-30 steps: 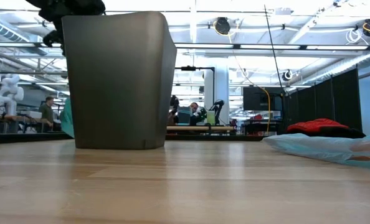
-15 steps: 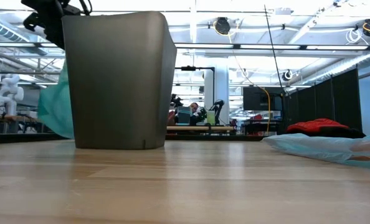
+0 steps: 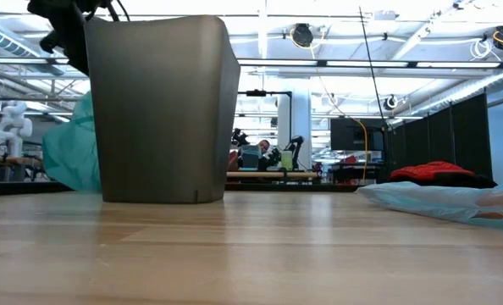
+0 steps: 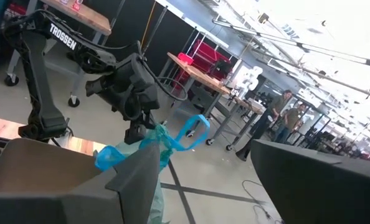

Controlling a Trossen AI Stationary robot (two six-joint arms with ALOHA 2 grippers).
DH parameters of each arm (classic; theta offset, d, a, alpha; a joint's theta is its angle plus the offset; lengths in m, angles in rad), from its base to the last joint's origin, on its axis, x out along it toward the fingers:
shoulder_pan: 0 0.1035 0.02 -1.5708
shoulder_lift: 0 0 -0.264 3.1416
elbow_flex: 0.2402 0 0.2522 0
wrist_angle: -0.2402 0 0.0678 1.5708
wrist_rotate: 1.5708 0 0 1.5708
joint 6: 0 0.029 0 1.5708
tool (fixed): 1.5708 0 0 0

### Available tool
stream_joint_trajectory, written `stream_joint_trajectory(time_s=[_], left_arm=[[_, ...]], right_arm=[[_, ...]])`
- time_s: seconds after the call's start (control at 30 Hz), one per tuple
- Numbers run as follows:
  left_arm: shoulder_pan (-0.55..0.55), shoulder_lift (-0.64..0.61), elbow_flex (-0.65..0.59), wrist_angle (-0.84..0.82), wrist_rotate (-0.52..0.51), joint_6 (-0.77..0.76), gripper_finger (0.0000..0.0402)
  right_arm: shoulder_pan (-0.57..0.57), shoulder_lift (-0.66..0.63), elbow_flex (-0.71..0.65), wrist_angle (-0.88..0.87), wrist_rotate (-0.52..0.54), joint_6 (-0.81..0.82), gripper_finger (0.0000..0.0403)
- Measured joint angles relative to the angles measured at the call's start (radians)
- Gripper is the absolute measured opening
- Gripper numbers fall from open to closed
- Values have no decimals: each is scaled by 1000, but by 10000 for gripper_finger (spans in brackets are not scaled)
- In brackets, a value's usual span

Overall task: Place trash/remove bag and relplace
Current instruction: Remove the trash bag from the bin

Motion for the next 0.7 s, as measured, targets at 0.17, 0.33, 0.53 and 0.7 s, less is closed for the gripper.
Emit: stream_joint_trajectory(time_s=[0.17,0.33,0.53,0.7], left_arm=[[-1,0,0,-2,86,27,32],[-2,-1,0,-2,112,26,79],[-2,-14,36,-6,112,27,105],[-2,-34,81,-6,117,31,107]], right_arm=[[0,0,0,-36,-1,46,247],[0,0,0,-87,-3,48,247],[0,0,0,-98,-3,50,247],[0,0,0,-98,-3,78,247]])
